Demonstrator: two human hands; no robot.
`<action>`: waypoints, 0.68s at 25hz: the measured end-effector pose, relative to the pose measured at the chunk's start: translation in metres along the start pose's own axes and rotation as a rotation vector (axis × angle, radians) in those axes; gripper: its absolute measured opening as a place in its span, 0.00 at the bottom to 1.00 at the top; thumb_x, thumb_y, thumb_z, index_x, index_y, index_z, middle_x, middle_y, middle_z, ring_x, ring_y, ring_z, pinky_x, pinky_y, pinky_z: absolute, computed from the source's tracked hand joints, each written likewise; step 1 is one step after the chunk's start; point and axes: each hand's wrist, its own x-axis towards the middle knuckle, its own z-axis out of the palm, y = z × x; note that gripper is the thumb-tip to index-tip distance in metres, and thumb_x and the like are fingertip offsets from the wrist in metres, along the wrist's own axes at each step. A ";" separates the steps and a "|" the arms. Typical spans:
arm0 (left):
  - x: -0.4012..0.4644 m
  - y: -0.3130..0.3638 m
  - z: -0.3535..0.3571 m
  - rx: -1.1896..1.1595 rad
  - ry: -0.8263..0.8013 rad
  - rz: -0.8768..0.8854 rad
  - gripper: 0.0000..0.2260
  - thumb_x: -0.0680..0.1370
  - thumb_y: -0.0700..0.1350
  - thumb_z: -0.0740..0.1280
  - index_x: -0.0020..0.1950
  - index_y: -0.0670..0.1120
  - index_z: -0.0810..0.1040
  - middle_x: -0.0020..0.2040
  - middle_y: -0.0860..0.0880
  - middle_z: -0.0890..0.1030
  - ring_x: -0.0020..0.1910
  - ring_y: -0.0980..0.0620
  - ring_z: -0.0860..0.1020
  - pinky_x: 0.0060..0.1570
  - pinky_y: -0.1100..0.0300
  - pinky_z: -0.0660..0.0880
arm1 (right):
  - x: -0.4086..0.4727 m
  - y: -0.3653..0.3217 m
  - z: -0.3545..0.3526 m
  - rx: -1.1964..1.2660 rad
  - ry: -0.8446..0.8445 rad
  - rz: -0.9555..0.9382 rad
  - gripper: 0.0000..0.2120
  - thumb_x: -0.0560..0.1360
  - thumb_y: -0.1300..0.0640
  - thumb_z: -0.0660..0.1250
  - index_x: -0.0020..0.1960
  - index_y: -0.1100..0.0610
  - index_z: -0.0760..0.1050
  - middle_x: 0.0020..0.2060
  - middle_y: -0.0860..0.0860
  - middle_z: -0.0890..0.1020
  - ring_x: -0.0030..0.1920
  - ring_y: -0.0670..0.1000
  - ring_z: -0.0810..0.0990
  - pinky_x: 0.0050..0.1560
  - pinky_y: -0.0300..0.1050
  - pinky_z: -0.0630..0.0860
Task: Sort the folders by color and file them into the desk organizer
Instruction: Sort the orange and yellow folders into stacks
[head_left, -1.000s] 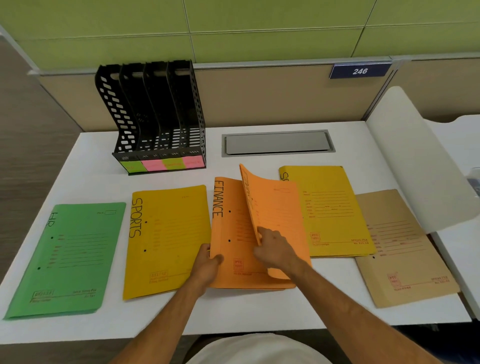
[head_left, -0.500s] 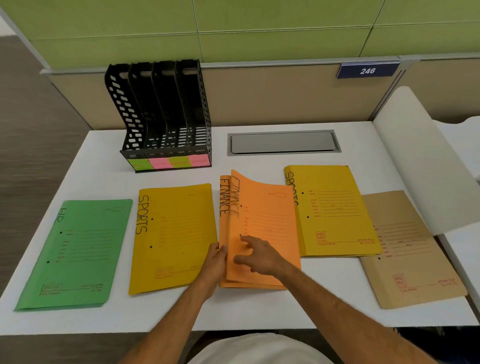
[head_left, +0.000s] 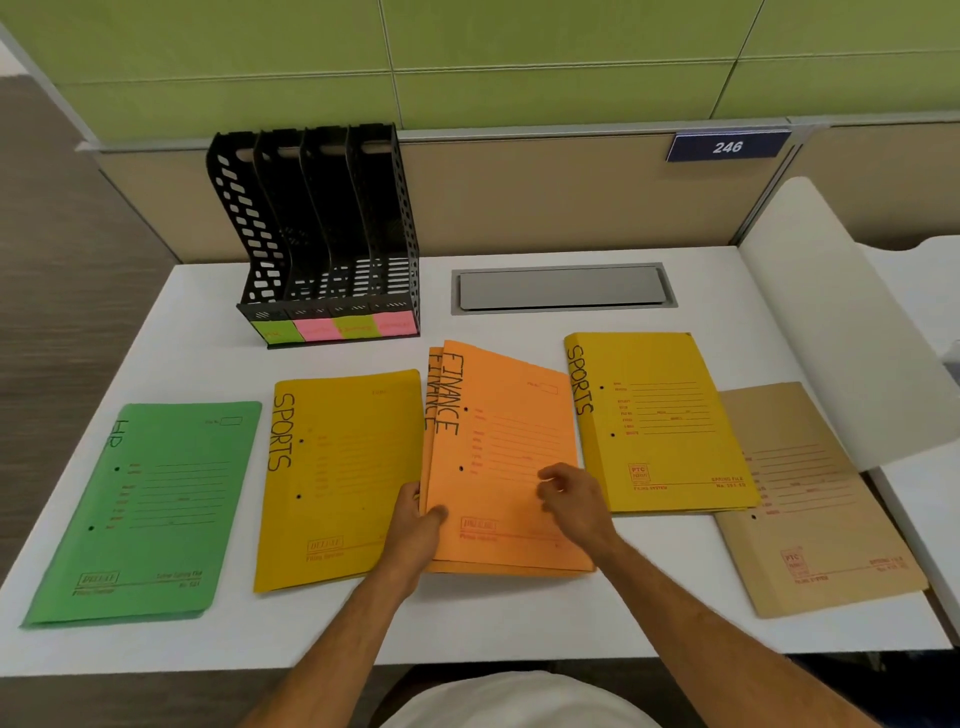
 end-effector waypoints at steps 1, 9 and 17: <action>0.000 0.000 -0.003 -0.003 0.017 0.004 0.15 0.81 0.36 0.64 0.66 0.48 0.70 0.56 0.48 0.82 0.52 0.50 0.82 0.45 0.53 0.80 | 0.003 0.006 -0.010 0.037 0.121 0.063 0.06 0.73 0.59 0.65 0.42 0.49 0.80 0.36 0.53 0.85 0.35 0.55 0.84 0.35 0.51 0.82; 0.001 -0.007 -0.026 -0.061 0.089 0.008 0.17 0.81 0.34 0.65 0.68 0.45 0.70 0.57 0.45 0.82 0.50 0.48 0.82 0.41 0.55 0.79 | 0.003 0.078 -0.062 0.835 0.369 0.812 0.16 0.77 0.52 0.70 0.56 0.61 0.72 0.48 0.60 0.76 0.42 0.59 0.79 0.51 0.60 0.81; -0.010 0.002 -0.009 -0.041 0.057 0.038 0.16 0.81 0.34 0.65 0.67 0.46 0.70 0.53 0.51 0.82 0.49 0.53 0.82 0.35 0.64 0.78 | 0.022 0.083 -0.071 1.021 0.184 0.815 0.09 0.78 0.55 0.68 0.42 0.56 0.71 0.33 0.53 0.69 0.26 0.51 0.70 0.37 0.51 0.77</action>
